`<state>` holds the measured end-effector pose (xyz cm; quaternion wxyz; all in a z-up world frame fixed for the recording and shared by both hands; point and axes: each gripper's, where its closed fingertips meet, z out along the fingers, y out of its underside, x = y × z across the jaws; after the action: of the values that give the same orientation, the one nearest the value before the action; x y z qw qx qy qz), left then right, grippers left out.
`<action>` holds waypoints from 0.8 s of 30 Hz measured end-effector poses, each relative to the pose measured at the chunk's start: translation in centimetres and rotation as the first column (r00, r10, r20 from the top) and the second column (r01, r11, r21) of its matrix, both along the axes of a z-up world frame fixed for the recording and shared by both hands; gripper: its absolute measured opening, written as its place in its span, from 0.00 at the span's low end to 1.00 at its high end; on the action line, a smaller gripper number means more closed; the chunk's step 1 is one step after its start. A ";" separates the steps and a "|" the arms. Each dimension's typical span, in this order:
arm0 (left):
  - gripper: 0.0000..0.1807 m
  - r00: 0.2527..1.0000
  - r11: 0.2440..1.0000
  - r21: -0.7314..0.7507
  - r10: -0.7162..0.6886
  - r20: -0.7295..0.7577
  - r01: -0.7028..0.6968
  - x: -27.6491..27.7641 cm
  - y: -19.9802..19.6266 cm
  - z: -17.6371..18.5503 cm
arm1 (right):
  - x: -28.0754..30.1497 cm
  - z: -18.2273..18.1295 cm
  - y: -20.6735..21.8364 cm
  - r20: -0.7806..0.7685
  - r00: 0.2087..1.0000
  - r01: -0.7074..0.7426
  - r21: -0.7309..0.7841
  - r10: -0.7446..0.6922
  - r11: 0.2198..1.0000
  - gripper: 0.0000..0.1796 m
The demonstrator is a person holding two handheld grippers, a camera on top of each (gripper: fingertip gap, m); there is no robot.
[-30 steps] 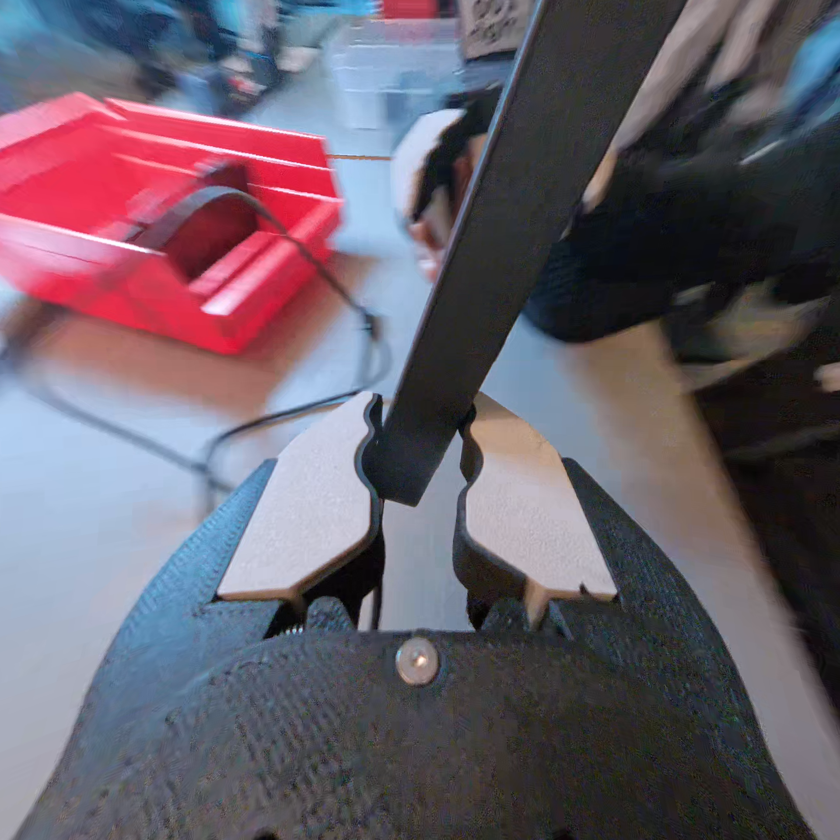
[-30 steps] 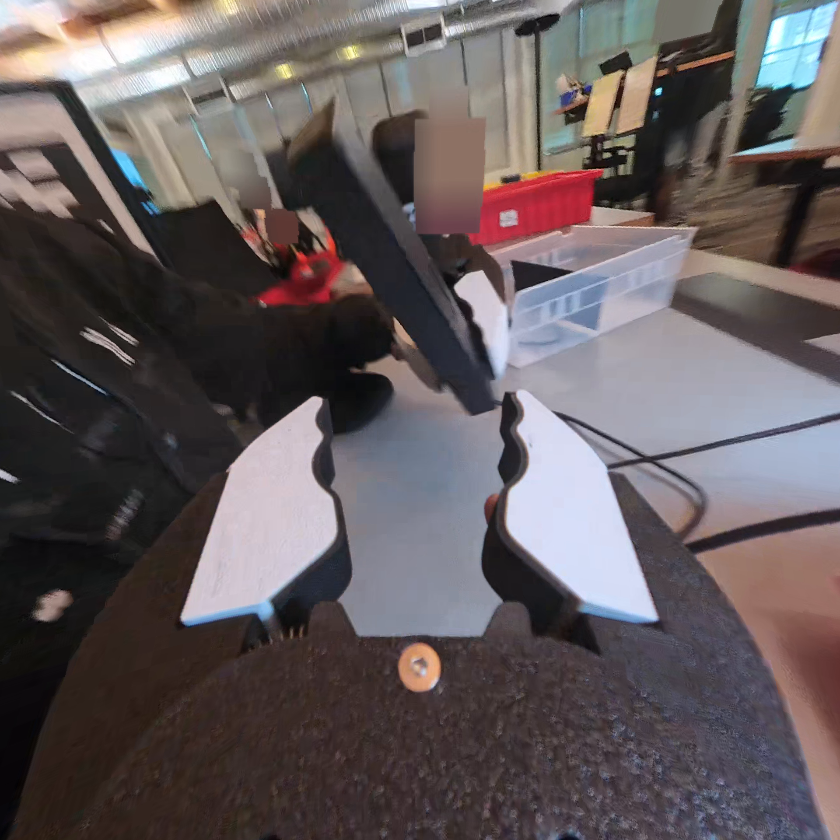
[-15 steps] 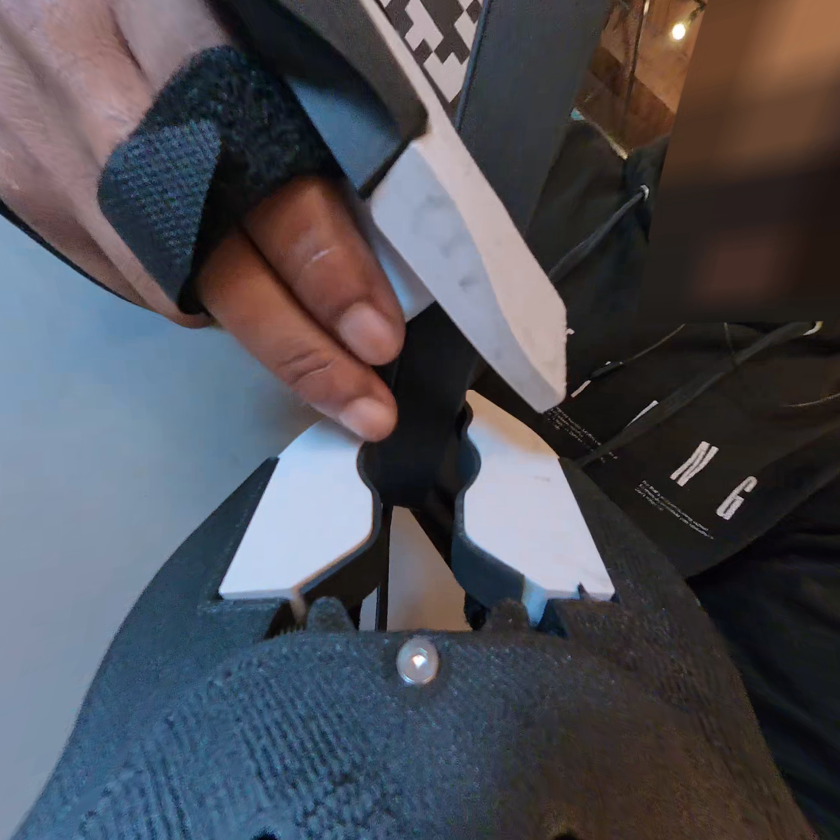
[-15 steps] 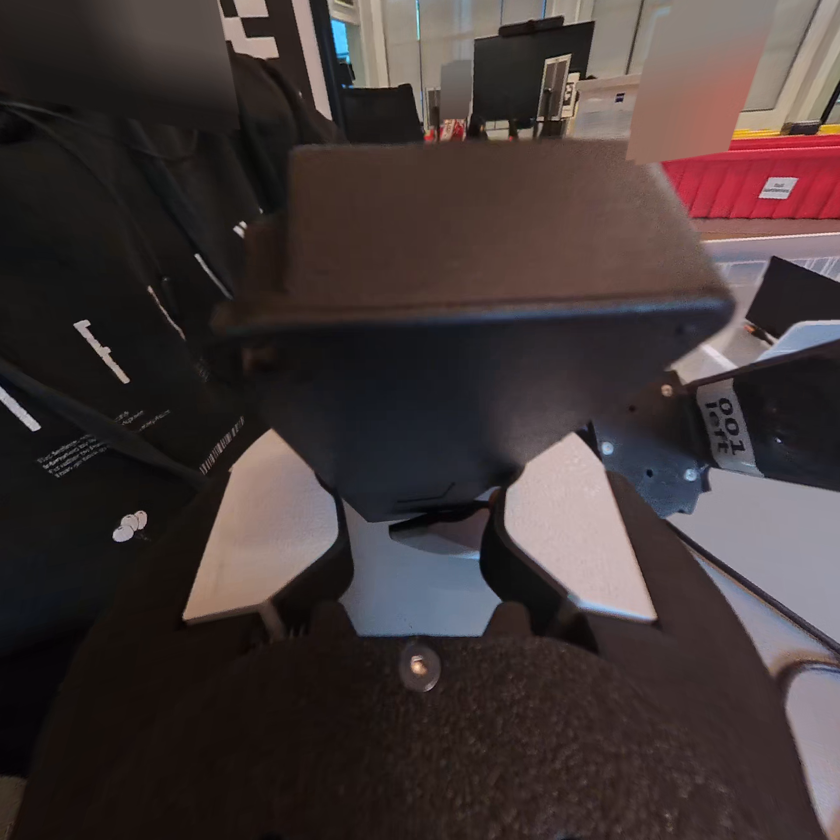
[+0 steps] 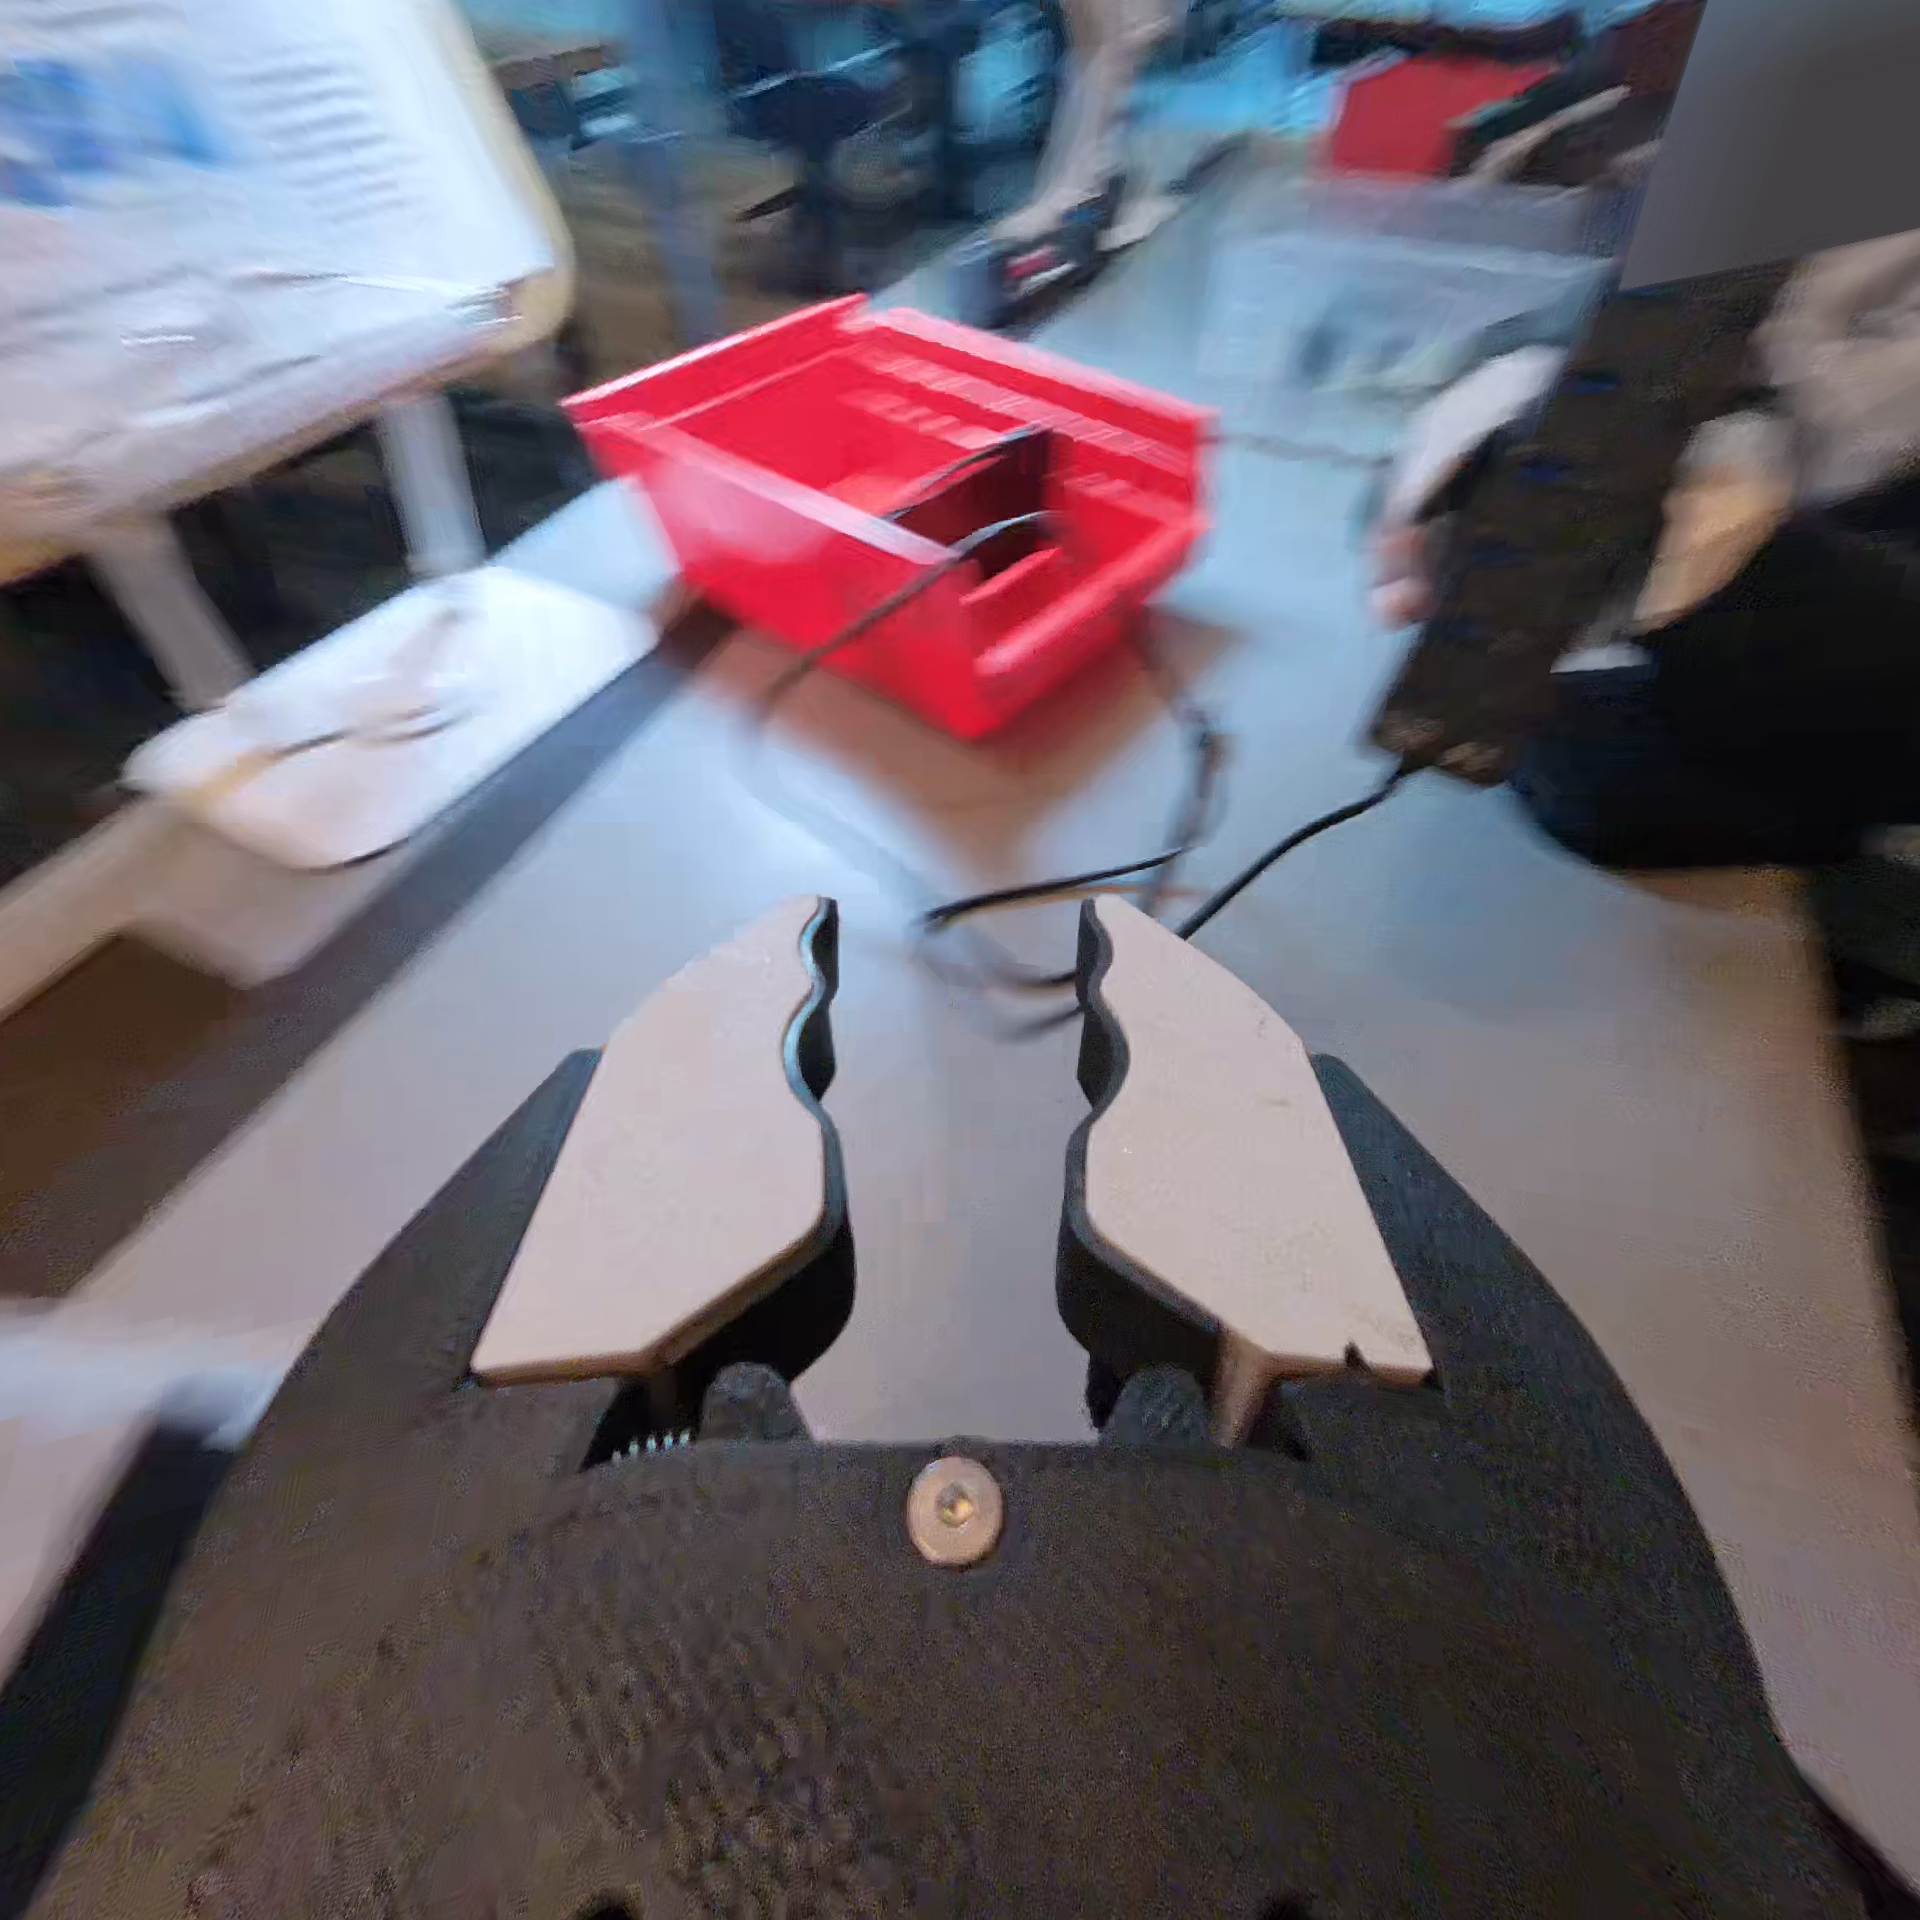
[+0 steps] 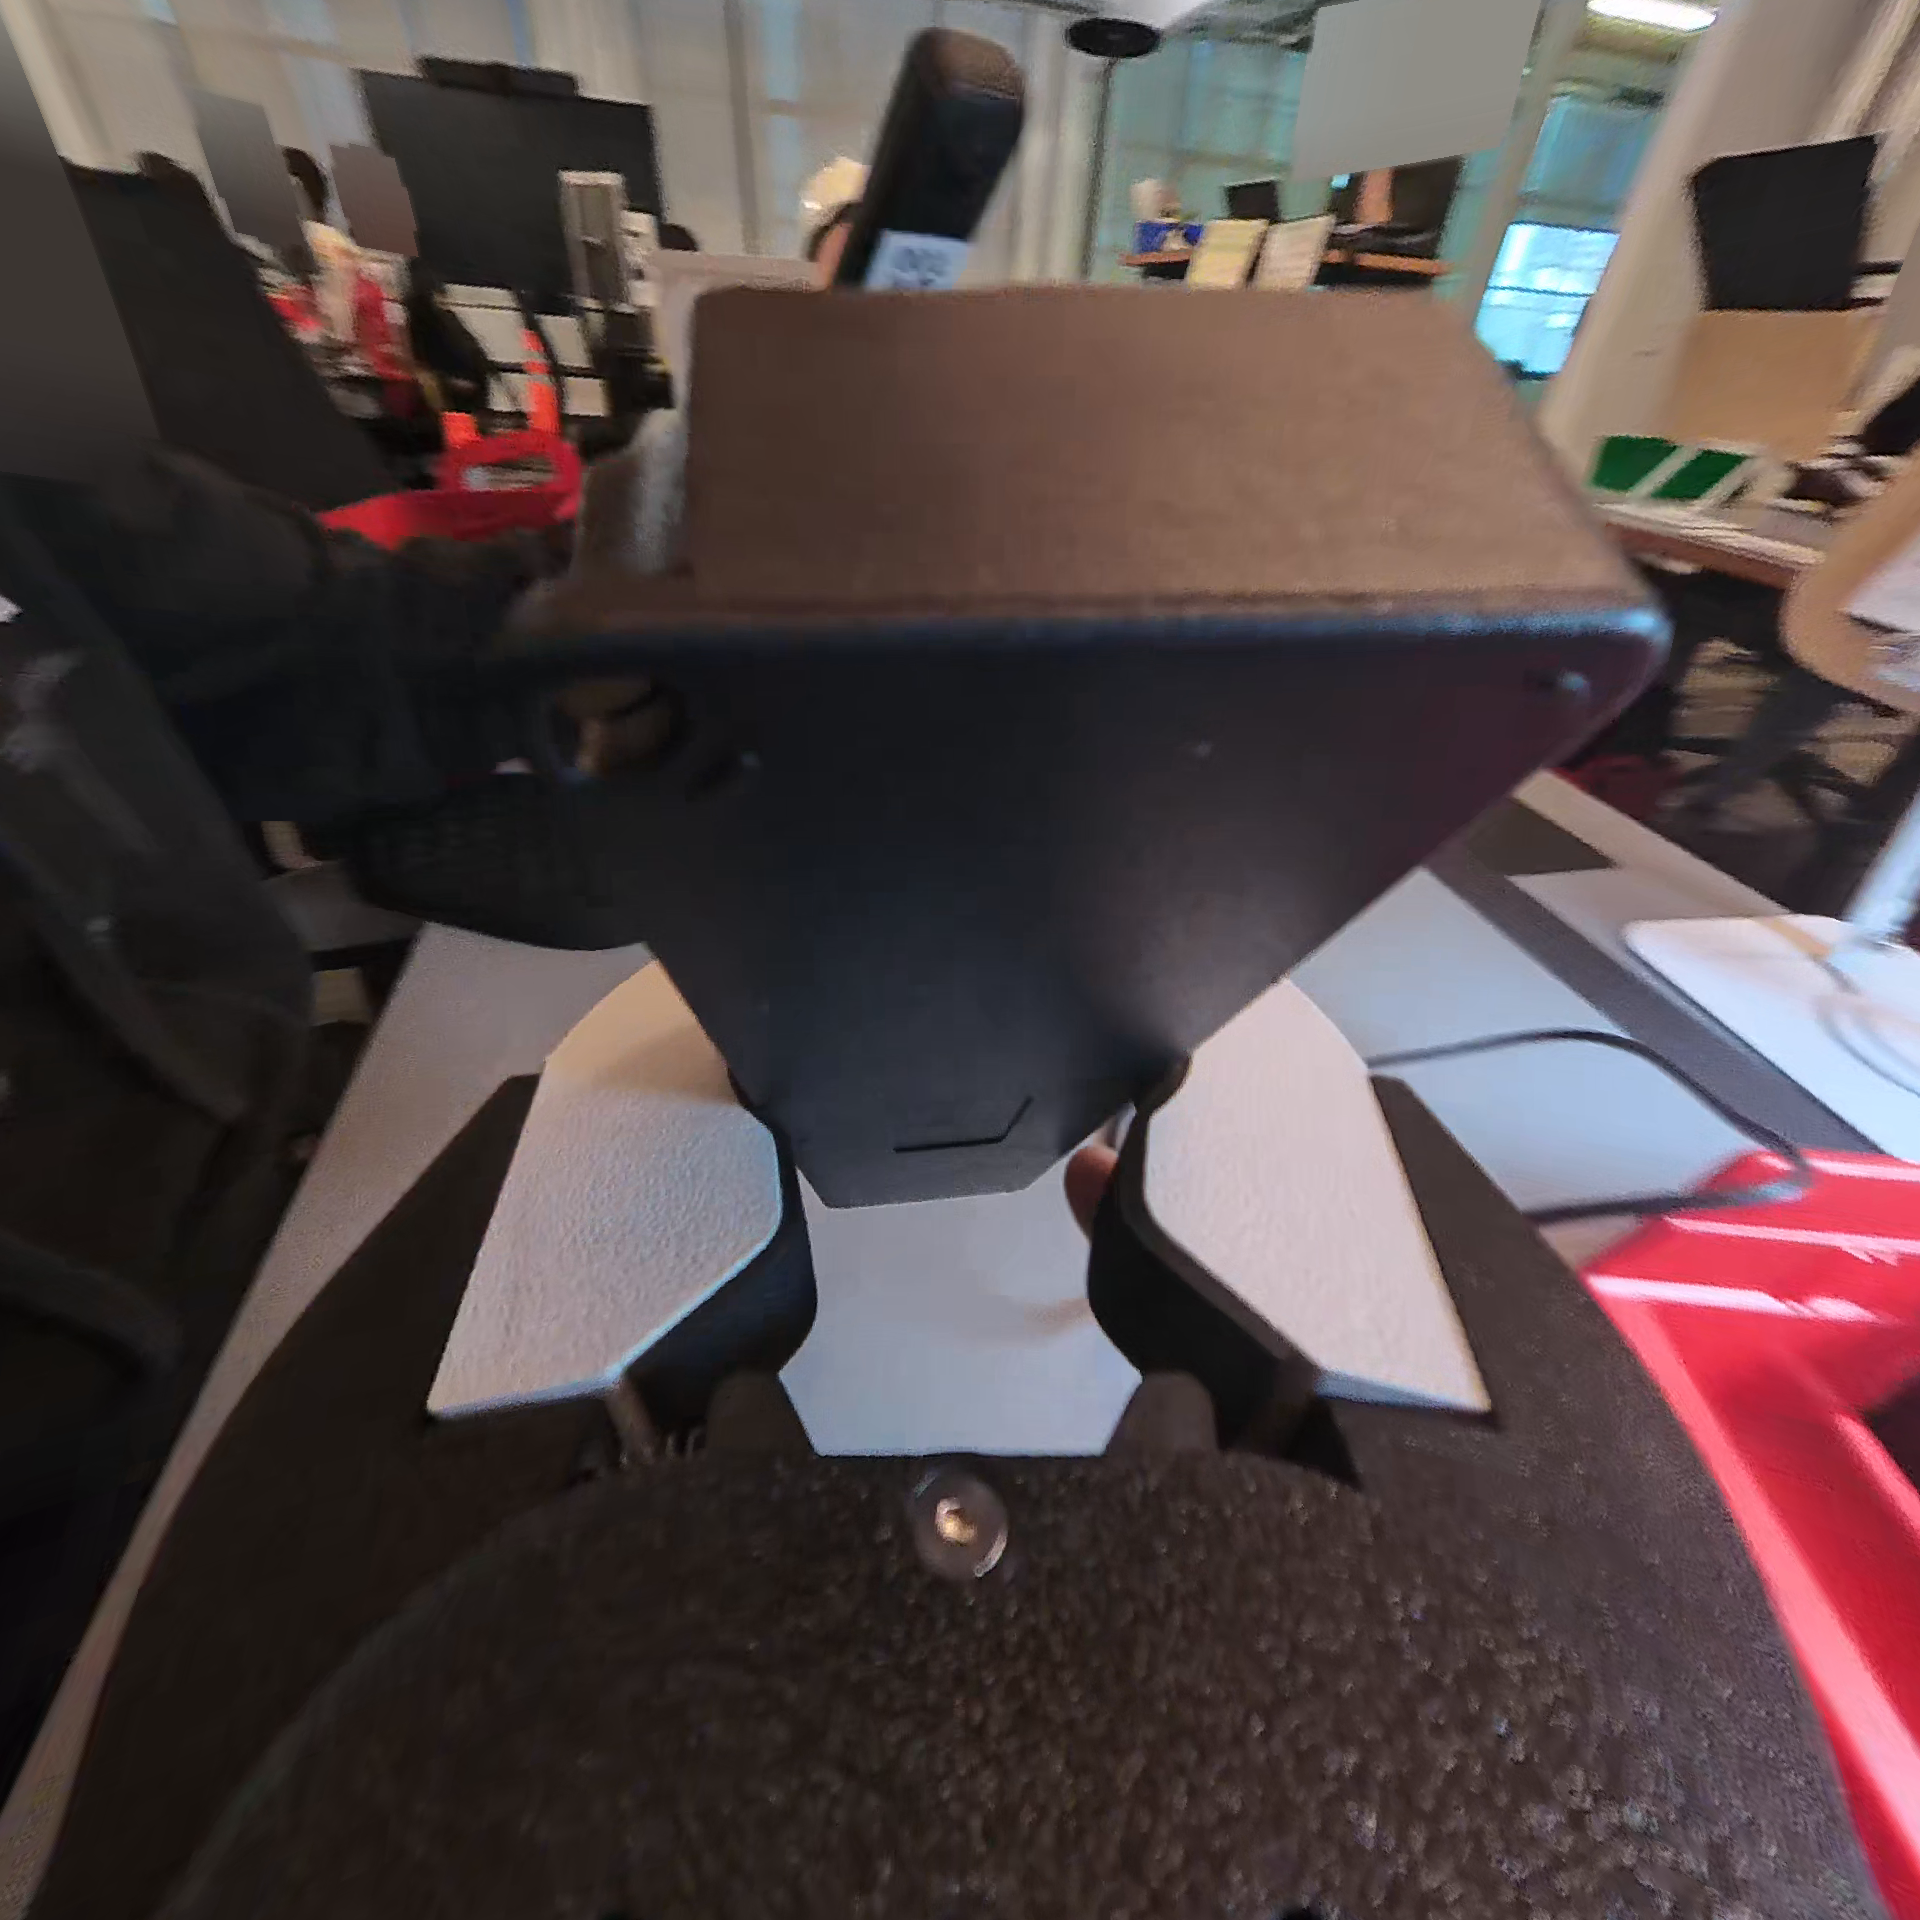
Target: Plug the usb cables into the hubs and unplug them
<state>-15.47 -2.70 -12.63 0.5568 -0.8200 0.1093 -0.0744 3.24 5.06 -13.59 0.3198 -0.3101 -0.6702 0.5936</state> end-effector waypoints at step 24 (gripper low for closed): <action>0.09 0.744 0.497 -0.786 -0.350 -0.569 -0.368 -19.8 -8.8 -17.3 | -1.6 -2.5 4.3 0.087 0.988 0.135 -0.114 -0.126 0.984 0.37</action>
<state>-35.26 -11.53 -29.93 -0.0114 -0.9525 0.2432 0.1828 1.69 9.41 -16.08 0.3120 -0.3953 -0.6239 0.5976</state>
